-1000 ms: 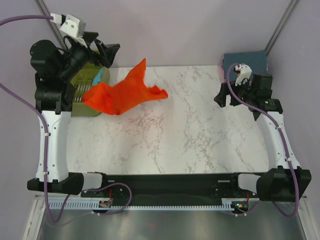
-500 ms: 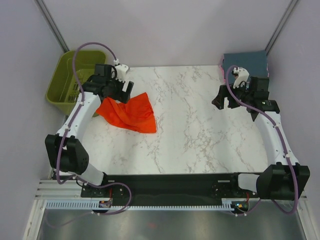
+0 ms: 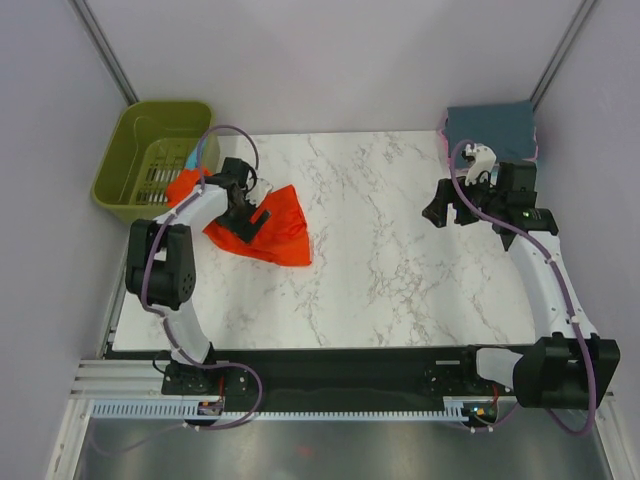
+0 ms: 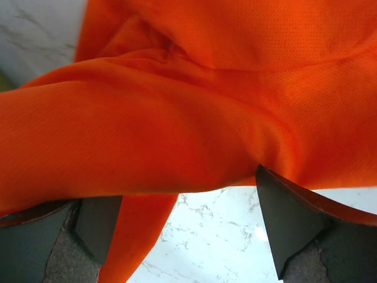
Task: Fold and stack the t-shirts
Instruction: Grab the tshirt from the pile, then move the tshirt to the center of the board
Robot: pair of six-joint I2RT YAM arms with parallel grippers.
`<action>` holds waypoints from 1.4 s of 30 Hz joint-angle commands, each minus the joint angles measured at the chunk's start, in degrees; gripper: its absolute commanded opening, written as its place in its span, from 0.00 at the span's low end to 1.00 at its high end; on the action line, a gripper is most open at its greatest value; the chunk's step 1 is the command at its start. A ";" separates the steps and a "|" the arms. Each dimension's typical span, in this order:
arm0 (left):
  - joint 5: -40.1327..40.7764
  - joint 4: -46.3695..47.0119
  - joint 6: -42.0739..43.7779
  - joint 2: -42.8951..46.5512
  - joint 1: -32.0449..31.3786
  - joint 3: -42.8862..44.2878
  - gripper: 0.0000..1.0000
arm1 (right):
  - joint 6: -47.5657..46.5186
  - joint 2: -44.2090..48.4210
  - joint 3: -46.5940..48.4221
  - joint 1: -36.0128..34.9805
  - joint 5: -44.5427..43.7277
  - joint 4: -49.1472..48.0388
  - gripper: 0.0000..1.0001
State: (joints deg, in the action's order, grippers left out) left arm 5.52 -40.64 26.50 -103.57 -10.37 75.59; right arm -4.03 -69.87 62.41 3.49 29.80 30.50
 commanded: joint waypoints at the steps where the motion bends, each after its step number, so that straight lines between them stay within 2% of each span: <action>1: 0.64 -0.40 -1.45 -4.69 -0.35 2.36 0.99 | 0.08 1.93 -0.27 0.03 1.05 -2.02 0.98; 5: -1.12 -0.40 -1.81 -9.18 -0.61 4.03 0.94 | 0.17 2.19 -0.80 0.12 0.96 -2.20 0.98; 8: -3.05 -1.10 -1.63 -11.47 -1.05 5.26 0.84 | -0.10 2.72 -1.59 0.12 0.70 -2.11 0.98; 10: -4.28 -1.89 -1.37 -12.71 -1.84 6.32 0.69 | -0.27 3.33 -2.12 0.12 0.17 -2.11 0.98; 13: -5.08 -2.77 -1.28 -12.45 -3.77 7.29 0.36 | -0.01 4.21 -2.65 0.12 -0.01 -2.29 0.98; 14: -5.17 -3.04 -1.19 -12.01 -4.39 7.55 0.23 | 0.16 4.56 -2.73 0.29 0.08 -2.29 0.98; 15: -5.17 -3.30 -1.19 -11.05 -5.09 7.99 0.02 | 0.43 4.74 -2.73 0.47 0.08 -2.29 0.98; 20: -5.17 -4.44 -1.80 -6.48 -10.36 11.32 0.02 | 0.87 6.23 -3.26 1.17 -0.62 -2.73 0.98; 23: -4.38 -5.15 -1.81 -2.79 -13.70 17.20 0.02 | 1.31 6.93 -3.70 2.05 -0.62 -2.99 0.98; 30: -4.63 -5.94 -2.15 2.49 -17.58 41.69 0.02 | 3.50 7.81 -6.16 3.45 0.69 -3.96 0.98; 33: -6.73 -4.80 -2.42 3.63 -18.19 48.57 0.02 | 5.42 7.90 -7.04 3.98 1.66 -5.27 0.98; 42: -5.96 1.17 1.62 4.08 -26.53 57.38 0.02 | 6.40 7.20 -6.16 4.86 2.10 -6.16 0.98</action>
State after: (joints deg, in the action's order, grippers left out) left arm -0.16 -42.70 25.50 -98.24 -34.06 130.61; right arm 1.39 -63.22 55.29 8.08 30.24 26.74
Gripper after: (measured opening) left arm 0.044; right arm 0.979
